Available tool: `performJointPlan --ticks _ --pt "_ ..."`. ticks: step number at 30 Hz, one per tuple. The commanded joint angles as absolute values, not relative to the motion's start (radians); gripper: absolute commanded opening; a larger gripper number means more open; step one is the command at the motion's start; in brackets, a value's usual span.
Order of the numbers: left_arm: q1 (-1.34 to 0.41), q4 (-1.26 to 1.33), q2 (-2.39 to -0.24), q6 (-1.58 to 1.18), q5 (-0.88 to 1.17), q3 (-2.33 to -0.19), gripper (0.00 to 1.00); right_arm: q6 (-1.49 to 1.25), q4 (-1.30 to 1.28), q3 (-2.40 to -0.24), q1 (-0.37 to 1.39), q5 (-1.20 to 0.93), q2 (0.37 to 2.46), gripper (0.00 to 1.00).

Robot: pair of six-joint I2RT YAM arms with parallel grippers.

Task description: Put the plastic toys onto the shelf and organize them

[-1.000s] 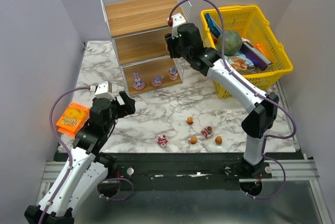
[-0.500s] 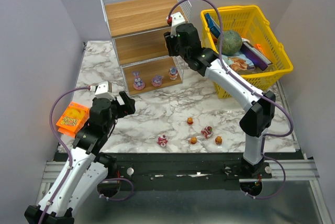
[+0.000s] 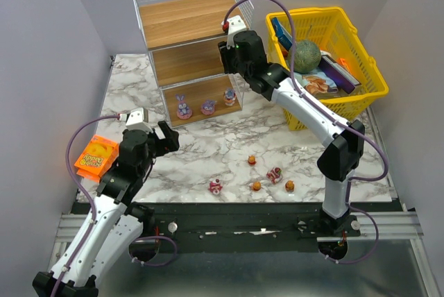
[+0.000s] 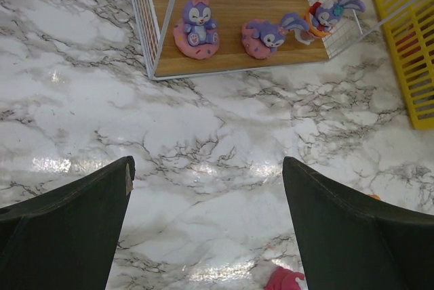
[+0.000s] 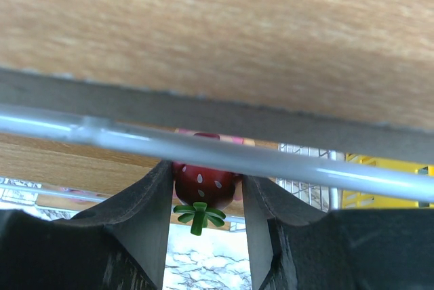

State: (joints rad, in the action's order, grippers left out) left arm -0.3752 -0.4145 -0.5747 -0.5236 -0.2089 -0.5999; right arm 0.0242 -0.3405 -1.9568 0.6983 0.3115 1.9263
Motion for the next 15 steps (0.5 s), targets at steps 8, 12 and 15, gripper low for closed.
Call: performJointPlan --ticks 8,12,15 --pt "-0.379 -0.431 -0.578 -0.512 -0.233 -0.620 0.99 0.025 -0.344 -1.977 0.689 0.325 1.948 0.43" --pt "-0.379 -0.431 -0.577 -0.512 -0.236 -0.620 0.99 0.009 -0.339 -1.977 0.689 0.318 1.944 0.47" --pt "-0.379 -0.431 -0.575 -0.512 -0.236 -0.620 0.99 0.003 -0.322 -1.965 0.689 0.314 1.930 0.48"
